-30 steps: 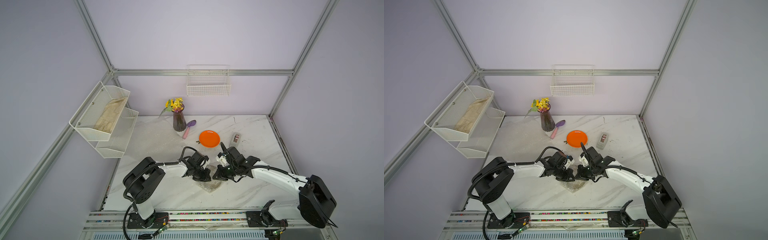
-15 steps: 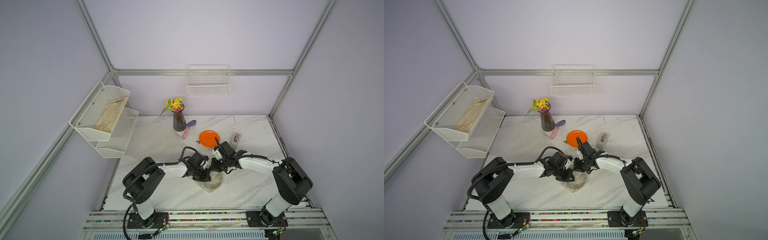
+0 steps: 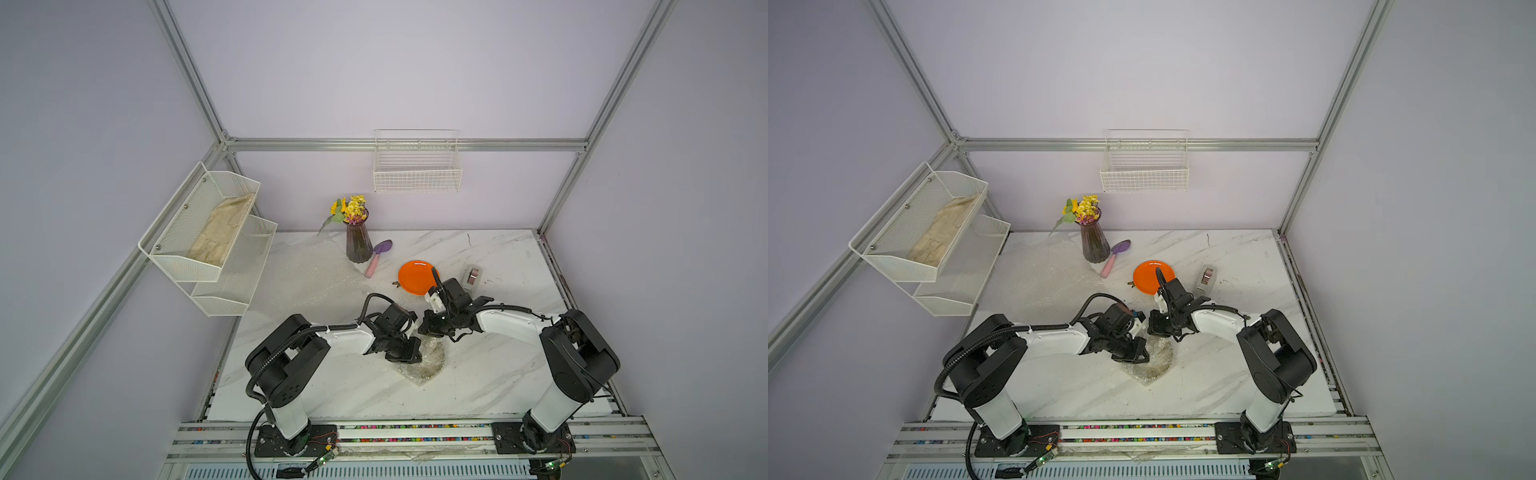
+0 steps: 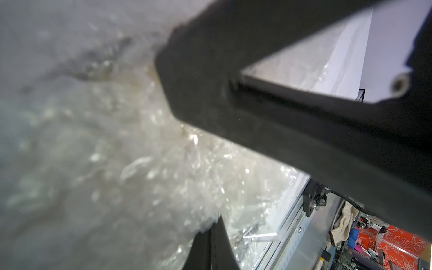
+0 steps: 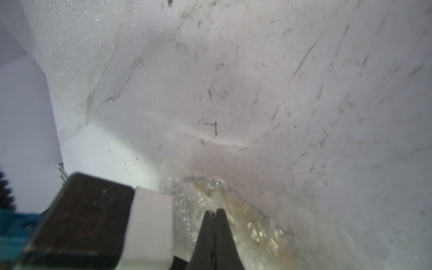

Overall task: Wrap dinner plates in bubble wrap
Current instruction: Stick the tape on the bubble wrap.

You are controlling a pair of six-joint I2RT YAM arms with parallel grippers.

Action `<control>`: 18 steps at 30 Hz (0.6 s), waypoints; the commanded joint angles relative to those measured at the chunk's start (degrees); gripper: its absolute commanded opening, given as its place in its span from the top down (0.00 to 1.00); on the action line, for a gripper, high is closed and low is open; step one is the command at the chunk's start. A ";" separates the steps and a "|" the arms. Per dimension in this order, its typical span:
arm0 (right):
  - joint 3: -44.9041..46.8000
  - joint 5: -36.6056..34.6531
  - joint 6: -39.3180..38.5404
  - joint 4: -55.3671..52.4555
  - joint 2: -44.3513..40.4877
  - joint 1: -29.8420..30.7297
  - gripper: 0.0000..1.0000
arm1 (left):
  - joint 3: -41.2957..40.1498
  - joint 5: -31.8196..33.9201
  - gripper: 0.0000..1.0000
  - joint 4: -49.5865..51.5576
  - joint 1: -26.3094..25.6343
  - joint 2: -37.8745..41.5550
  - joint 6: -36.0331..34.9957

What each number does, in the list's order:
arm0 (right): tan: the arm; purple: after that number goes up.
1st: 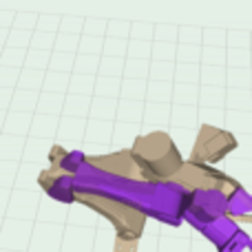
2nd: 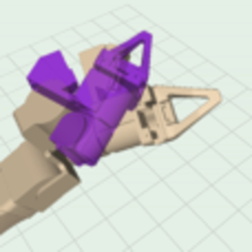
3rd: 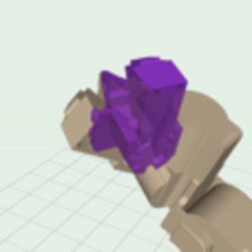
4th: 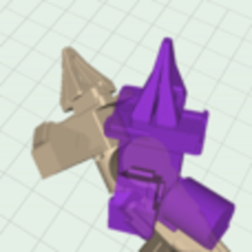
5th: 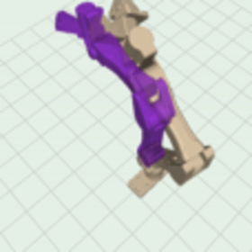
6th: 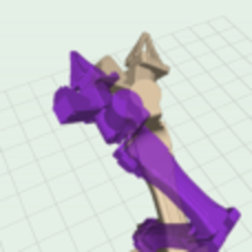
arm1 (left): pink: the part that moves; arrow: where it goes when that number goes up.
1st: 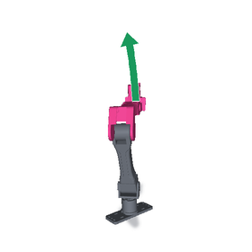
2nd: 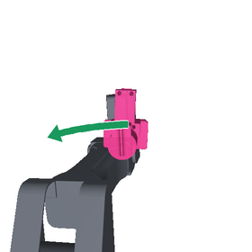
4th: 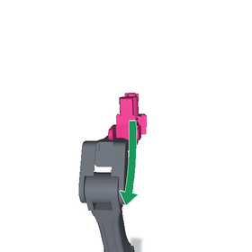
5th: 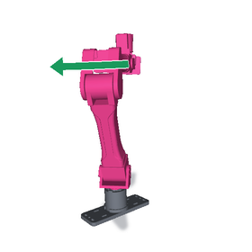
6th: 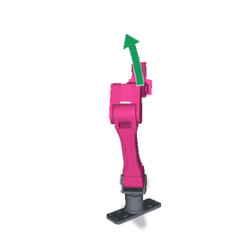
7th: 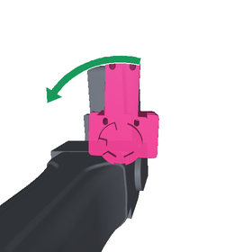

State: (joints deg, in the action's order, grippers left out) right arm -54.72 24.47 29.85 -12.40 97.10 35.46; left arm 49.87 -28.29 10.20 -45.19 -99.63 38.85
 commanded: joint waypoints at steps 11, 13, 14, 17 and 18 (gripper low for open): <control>-3.85 -28.73 0.65 -11.61 -4.51 -0.39 0.72 | -3.87 2.45 0.96 6.48 -0.95 -3.63 0.16; -5.61 -30.94 0.48 -15.13 -6.37 -0.39 0.68 | -3.97 2.54 0.96 6.63 -0.95 -3.78 0.02; -6.14 -30.74 0.48 -16.46 -6.95 -0.39 0.68 | -3.86 2.46 0.96 6.68 -0.95 -3.90 0.00; -5.26 -22.05 1.00 -16.93 -9.33 -0.39 0.71 | -3.65 2.41 0.96 6.68 -0.95 -4.10 -0.09; -3.95 -16.19 0.95 -15.56 -10.13 -0.48 0.75 | -3.59 2.37 0.96 6.63 -0.94 -4.08 -0.09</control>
State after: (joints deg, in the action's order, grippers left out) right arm -60.05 2.72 30.11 -24.23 88.97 34.68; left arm 49.63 -28.21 8.27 -45.19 -100.40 38.92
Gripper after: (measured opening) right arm 0.263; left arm 0.047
